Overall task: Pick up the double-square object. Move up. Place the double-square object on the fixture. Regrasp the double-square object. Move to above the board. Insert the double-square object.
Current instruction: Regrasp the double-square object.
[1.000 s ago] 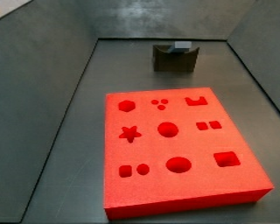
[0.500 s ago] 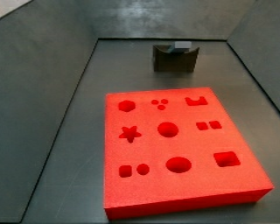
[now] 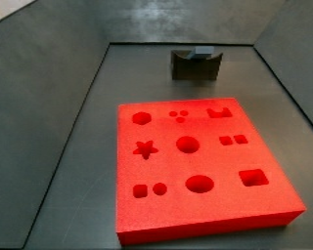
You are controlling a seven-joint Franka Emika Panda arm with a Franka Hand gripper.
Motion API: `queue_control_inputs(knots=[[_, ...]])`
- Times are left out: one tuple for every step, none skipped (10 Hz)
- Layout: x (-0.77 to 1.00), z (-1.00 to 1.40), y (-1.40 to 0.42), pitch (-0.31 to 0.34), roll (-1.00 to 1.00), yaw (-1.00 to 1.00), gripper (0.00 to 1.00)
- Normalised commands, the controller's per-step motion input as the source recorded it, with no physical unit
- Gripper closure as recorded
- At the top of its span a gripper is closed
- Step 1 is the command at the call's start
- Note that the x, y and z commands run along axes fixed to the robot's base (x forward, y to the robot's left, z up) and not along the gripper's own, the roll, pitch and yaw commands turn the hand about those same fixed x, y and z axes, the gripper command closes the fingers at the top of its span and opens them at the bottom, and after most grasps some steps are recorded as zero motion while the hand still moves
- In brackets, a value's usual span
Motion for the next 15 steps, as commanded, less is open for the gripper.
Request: queue_control_inputs(knots=[[0.09,0.0,-0.05,0.157,1.0,0.09,0.0],[0.1,-0.01,-0.05,0.181,0.89,0.14,0.0],[0.1,-0.01,-0.05,0.171,0.77,0.16,0.0],[0.1,-0.01,-0.05,0.144,0.52,0.18,0.0],[0.1,-0.01,-0.05,0.129,0.4,0.19,0.0],[0.09,0.0,-0.03,0.088,0.25,0.2,0.0],[0.08,0.0,-0.04,0.039,0.19,0.21,0.0],[0.03,-1.0,0.04,0.088,0.21,0.23,0.0],[0.03,-1.0,0.04,0.074,0.2,0.22,0.0],[0.04,-1.0,0.04,0.033,0.19,0.2,0.0],[0.05,-1.0,0.03,-0.017,0.15,0.18,0.0],[0.07,-1.0,0.03,-0.047,0.12,0.16,0.0],[0.07,-1.0,0.03,-0.075,0.1,0.14,0.0],[0.08,-1.0,0.03,-0.098,0.09,0.11,0.0],[0.09,-1.0,0.02,-0.115,0.08,0.07,0.0]])
